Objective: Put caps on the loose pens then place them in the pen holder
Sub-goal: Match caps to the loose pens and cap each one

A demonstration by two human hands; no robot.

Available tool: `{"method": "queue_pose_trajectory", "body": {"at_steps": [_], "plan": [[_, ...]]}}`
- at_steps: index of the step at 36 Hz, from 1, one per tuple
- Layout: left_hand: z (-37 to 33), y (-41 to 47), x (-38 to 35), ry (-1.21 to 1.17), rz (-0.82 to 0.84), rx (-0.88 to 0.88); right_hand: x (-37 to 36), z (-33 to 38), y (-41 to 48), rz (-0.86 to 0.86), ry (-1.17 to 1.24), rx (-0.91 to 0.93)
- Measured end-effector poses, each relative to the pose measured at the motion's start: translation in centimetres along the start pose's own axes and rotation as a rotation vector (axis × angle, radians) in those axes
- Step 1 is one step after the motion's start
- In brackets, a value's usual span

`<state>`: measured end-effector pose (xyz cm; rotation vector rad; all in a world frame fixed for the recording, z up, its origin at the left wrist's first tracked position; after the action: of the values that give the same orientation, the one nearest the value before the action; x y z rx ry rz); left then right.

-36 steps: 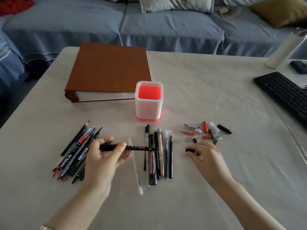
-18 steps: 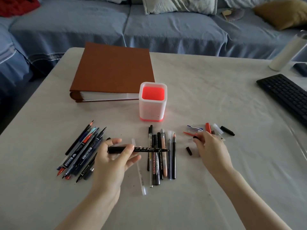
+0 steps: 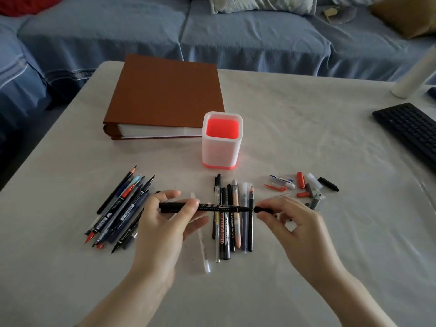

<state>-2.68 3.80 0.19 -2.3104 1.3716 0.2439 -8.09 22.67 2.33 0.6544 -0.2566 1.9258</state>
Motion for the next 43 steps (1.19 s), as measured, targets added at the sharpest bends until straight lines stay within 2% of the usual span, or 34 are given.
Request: {"method": "queue_pose_trajectory", "body": {"at_steps": [7, 15, 19, 22, 26, 30, 32, 36, 39, 43], "plan": [[-0.2, -0.6, -0.9, 0.040, 0.048, -0.016, -0.7, 0.1, -0.1, 0.099, -0.012, 0.021], [0.0, -0.9, -1.0, 0.027, 0.047, -0.042, -0.6, 0.2, -0.2, 0.089, 0.024, 0.003], [0.0, -1.0, -1.0, 0.055, 0.066, -0.075, -1.0, 0.0, -0.3, 0.148, -0.014, -0.001], [0.2, -0.9, -1.0, 0.134, 0.122, -0.087, -1.9, -0.4, -0.5, 0.254, -0.084, -0.012], [0.9, -0.8, -1.6, 0.397, 0.236, -0.137, -3.5, -0.9, -0.8, 0.393, -0.197, -0.002], [1.2, -0.5, -0.6, 0.626, 0.282, -0.183, -3.8, -1.5, -0.5, 0.312, -0.256, 0.011], [0.8, 0.1, 1.0, 0.750, 0.235, -0.249, -3.7, -2.4, -0.3, 0.269, -0.254, -0.074], [-0.5, 1.5, 5.0, 1.119, 0.027, -0.384, -3.8, -3.6, 0.2, 0.207, -0.240, -0.220], [-0.2, 2.7, 7.3, 1.339, -0.042, -0.322, -4.8, -3.3, 0.5, 0.125, -0.224, -0.228], [0.8, 3.3, 8.2, 1.473, 0.013, -0.202, -6.9, -2.3, 0.8, 0.103, -0.314, -0.185]]}}
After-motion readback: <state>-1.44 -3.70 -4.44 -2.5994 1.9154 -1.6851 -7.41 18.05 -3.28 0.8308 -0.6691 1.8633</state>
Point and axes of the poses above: each hand's wrist, its own y-axis towards the middle knuckle, its own x-axis out of the back of the hand, z = x × y, the point moved 5 cm from there along y, towards the middle knuckle, and after that the axes turned 8 degrees about z, right-handed, at the moved point
